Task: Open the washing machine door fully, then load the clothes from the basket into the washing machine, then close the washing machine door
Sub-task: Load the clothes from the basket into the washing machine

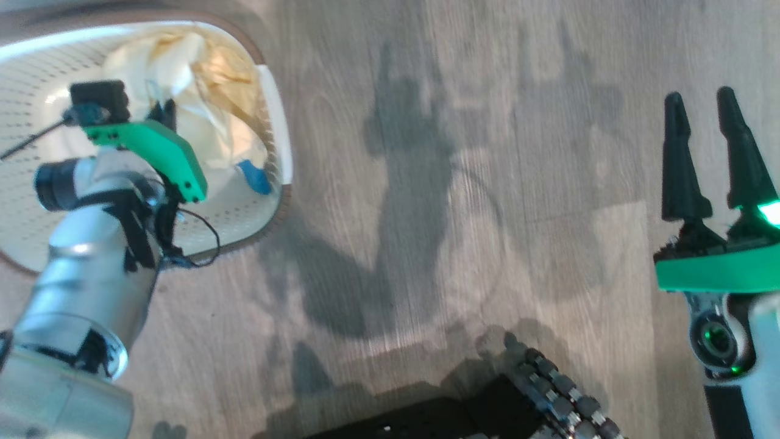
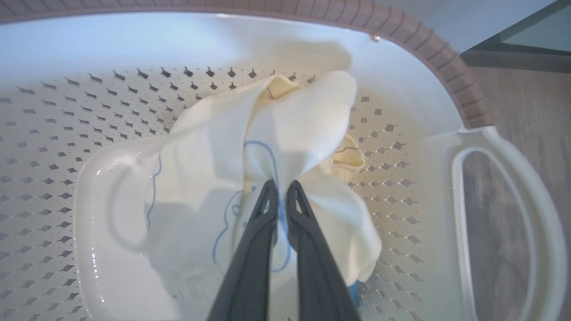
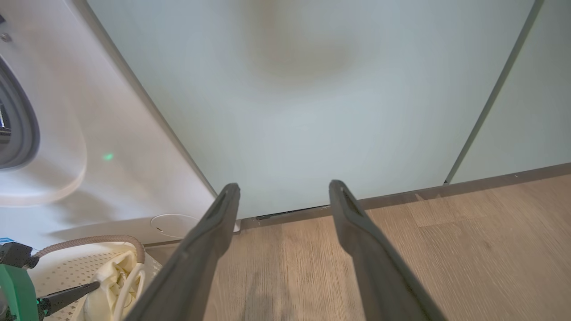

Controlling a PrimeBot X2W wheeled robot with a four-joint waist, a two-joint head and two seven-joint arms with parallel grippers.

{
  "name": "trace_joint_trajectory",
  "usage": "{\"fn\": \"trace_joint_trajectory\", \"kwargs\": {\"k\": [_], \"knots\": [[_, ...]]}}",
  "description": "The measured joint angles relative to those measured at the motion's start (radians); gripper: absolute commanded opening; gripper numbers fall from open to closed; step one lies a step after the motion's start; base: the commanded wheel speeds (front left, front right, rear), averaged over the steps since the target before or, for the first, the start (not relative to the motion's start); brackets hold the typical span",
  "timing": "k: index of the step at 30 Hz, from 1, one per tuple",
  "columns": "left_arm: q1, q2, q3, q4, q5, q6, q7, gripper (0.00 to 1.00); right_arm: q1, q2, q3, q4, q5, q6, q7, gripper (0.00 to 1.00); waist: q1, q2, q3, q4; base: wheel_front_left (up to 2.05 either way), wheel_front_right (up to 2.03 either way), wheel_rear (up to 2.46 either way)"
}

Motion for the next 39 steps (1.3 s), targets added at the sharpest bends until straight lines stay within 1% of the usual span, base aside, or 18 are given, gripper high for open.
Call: {"fn": "trace_joint_trajectory", "kwargs": {"k": [1, 6, 10, 19, 23, 29, 39], "knots": [[0.013, -0.002, 0.000, -0.011, 0.000, 0.008, -0.003, 0.00, 0.010, -0.003, -0.007, -0.001, -0.002, 0.000, 0.000, 1.00, 0.0000, 0.0000, -0.013, 0.008, 0.00, 0.00, 0.00], [0.058, -0.008, 0.007, -0.072, 0.009, 0.020, -0.012, 0.00, 0.055, -0.019, -0.034, 0.003, -0.010, 0.000, 0.000, 1.00, -0.0001, 0.0000, -0.066, 0.043, 0.00, 0.00, 0.00], [0.118, -0.005, 0.050, -0.213, 0.036, 0.062, -0.012, 0.00, 0.084, -0.027, -0.057, 0.008, -0.026, 0.000, 0.000, 1.00, -0.0001, 0.0000, -0.118, 0.081, 0.00, 0.00, 0.00], [0.348, 0.007, 0.153, -0.541, 0.123, 0.151, -0.012, 0.00, 0.154, -0.045, -0.094, 0.020, -0.043, 0.000, 0.000, 1.00, -0.0001, 0.0000, -0.244, 0.161, 0.00, 0.00, 0.00], [0.423, 0.018, 0.190, -0.667, 0.150, 0.184, -0.014, 0.00, 0.164, -0.053, -0.106, 0.022, -0.055, 0.000, 0.009, 1.00, -0.0002, 0.0000, -0.301, 0.192, 0.00, 0.00, 0.00], [0.535, 0.029, 0.221, -0.807, 0.167, 0.216, -0.016, 0.00, 0.218, -0.054, -0.140, 0.010, -0.070, 0.000, 0.045, 1.00, -0.0001, 0.0000, -0.386, 0.232, 0.00, 0.00, 0.00], [0.712, 0.087, 0.243, -1.008, 0.175, 0.273, -0.012, 0.00, 0.310, -0.053, -0.180, -0.023, -0.104, 0.000, 0.099, 1.00, -0.0001, 0.0000, -0.530, 0.292, 0.00, 0.00, 0.00]]}}
